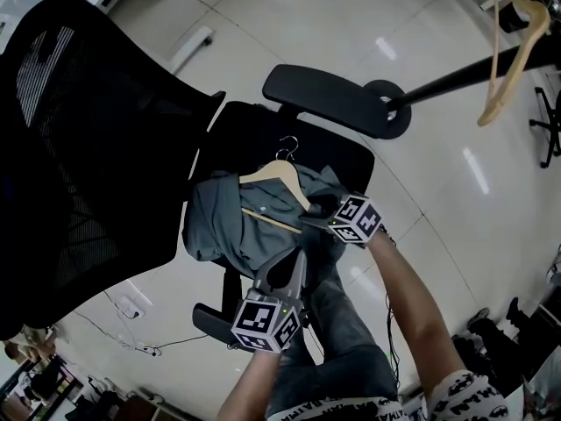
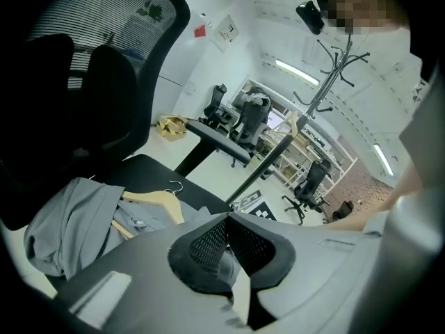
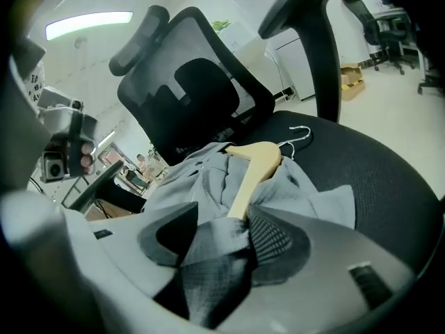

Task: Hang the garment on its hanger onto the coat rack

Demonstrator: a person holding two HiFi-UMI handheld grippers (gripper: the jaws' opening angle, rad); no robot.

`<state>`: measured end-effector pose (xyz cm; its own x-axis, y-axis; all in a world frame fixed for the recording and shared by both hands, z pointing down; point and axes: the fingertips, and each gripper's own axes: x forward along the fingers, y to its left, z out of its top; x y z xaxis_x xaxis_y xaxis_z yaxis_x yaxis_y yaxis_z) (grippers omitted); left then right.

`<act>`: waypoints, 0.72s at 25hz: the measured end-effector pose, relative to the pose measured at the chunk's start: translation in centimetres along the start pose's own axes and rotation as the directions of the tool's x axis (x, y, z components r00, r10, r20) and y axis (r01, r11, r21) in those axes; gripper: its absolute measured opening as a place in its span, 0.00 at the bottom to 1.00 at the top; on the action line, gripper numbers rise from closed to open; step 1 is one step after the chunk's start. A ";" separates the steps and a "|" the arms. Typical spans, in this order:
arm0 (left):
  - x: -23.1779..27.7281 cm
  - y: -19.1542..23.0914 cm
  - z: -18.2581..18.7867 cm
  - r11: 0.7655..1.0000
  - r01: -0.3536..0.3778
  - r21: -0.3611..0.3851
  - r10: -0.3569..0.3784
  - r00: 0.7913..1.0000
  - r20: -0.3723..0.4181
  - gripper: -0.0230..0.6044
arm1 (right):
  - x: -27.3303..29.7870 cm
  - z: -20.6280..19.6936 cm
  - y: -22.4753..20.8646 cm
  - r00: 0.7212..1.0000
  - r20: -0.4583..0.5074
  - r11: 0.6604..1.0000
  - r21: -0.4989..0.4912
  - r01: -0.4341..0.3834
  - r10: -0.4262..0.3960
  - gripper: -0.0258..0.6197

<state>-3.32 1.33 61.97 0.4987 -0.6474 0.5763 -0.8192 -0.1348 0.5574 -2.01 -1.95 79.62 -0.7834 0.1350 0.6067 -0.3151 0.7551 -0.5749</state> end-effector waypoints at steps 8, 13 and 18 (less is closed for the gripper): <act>-0.9 0.4 -0.4 1.000 0.022 0.001 -0.022 1.000 -0.005 0.02 | -1.6 0.3 1.4 0.986 0.094 0.989 0.063 0.131 -0.136 0.42; -1.6 0.6 -0.1 1.000 0.031 0.002 -0.031 1.000 -0.001 0.02 | -4.0 -1.2 0.4 0.958 0.092 0.958 0.128 0.258 -0.270 0.41; -2.0 0.7 -0.5 0.999 0.042 0.003 -0.042 0.999 -0.012 0.02 | -1.0 -4.4 -0.1 0.943 -0.070 0.934 0.129 0.333 -0.326 0.38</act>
<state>-4.72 2.90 61.56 0.5357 -0.6322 0.5598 -0.7987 -0.1642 0.5789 1.13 0.67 81.50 -0.5980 -0.0742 0.7980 -0.6243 0.6676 -0.4057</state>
